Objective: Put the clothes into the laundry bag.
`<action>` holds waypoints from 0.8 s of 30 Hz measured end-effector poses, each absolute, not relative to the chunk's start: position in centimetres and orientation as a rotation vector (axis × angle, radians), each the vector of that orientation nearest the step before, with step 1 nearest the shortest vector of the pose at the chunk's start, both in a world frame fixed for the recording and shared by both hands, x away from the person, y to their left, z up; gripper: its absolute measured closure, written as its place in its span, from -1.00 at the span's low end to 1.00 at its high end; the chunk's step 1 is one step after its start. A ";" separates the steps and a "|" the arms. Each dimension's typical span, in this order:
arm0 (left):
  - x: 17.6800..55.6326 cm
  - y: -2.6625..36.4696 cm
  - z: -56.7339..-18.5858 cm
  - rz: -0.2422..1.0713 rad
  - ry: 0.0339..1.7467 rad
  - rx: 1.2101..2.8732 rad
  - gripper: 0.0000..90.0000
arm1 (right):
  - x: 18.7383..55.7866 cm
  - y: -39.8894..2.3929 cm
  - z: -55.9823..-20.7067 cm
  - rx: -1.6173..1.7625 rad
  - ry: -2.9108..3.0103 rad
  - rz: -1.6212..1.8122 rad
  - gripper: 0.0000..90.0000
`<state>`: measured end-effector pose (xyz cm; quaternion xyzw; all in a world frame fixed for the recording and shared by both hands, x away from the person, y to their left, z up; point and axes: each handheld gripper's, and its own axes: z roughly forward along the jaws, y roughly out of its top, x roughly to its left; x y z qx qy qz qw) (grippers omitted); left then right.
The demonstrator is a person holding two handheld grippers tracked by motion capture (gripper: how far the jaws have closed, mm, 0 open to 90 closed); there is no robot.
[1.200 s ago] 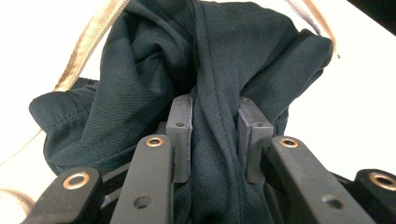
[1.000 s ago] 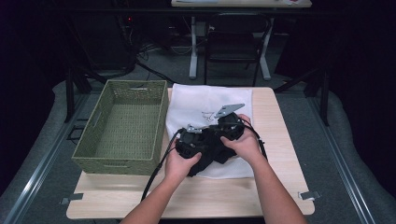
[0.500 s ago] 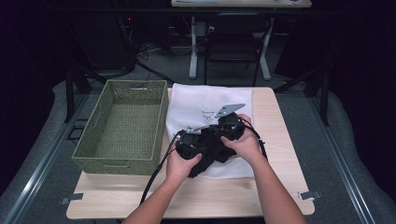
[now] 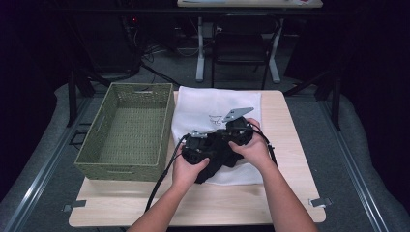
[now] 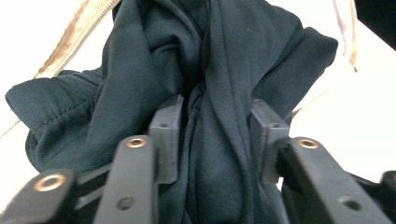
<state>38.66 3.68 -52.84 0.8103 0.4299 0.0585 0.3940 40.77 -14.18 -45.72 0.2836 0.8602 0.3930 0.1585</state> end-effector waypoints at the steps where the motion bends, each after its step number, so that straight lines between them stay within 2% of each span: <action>1: 38.5 3.7 -52.8 0.150 1.090 2.053 0.23 | 40.8 -14.2 -45.7 0.811 2.458 1.121 0.95; 5: 38.0 3.9 -52.3 0.163 1.072 2.065 0.04 | 40.8 -14.2 -45.8 0.817 2.454 1.120 0.95; 9: 37.1 4.3 -51.6 0.178 1.055 2.060 -0.05 | 40.9 -14.3 -45.8 0.814 2.452 1.120 0.95; 18: 36.0 5.0 -52.1 0.231 1.084 2.081 -0.18 | 40.8 -14.2 -45.8 0.814 2.453 1.119 0.95; 24: 36.2 5.1 -53.1 0.178 1.093 2.096 -0.24 | 40.8 -14.2 -45.8 0.813 2.453 1.120 0.95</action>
